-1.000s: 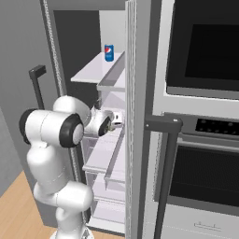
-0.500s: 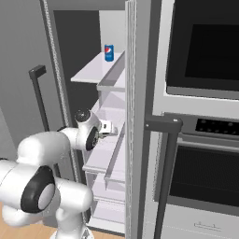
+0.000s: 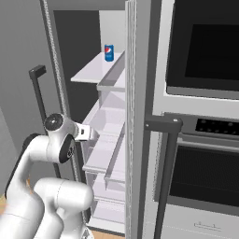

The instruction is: Grab a lemon wedge from the fridge and one ice cube from the ice bowl, and put them in the glass of lemonade.

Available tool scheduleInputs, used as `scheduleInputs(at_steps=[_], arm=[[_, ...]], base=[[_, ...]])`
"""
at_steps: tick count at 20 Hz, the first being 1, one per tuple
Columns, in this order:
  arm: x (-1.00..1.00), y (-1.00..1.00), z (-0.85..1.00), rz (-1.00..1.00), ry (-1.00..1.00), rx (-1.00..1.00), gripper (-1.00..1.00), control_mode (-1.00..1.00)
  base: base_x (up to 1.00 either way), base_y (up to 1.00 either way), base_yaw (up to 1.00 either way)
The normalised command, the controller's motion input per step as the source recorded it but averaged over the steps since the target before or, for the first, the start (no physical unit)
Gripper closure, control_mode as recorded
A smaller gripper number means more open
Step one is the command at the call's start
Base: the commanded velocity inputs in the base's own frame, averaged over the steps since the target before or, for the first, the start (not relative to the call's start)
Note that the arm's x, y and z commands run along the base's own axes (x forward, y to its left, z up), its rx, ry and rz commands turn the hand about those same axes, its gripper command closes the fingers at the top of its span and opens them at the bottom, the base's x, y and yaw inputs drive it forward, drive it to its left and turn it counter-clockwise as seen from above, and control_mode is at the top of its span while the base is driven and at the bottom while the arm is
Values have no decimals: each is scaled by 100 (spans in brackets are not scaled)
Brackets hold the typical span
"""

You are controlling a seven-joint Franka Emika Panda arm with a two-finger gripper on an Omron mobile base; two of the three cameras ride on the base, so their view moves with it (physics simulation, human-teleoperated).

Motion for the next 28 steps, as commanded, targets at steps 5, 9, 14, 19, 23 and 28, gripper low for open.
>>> scheduleInputs(at_steps=[5,9,14,19,23,28], arm=[[-100,25,88,-1,0,14,100,-100],[-100,-5,69,-12,1,6,100,-100],[-86,-11,18,-12,7,-1,100,-100],[-10,-4,-10,-2,7,-3,100,-100],[0,0,-3,0,2,0,100,100],[0,0,0,0,0,0,100,100]], base=[[0,0,0],[0,0,0],[0,0,0],[0,0,0],[-39,-1,0],[-100,-3,0]])
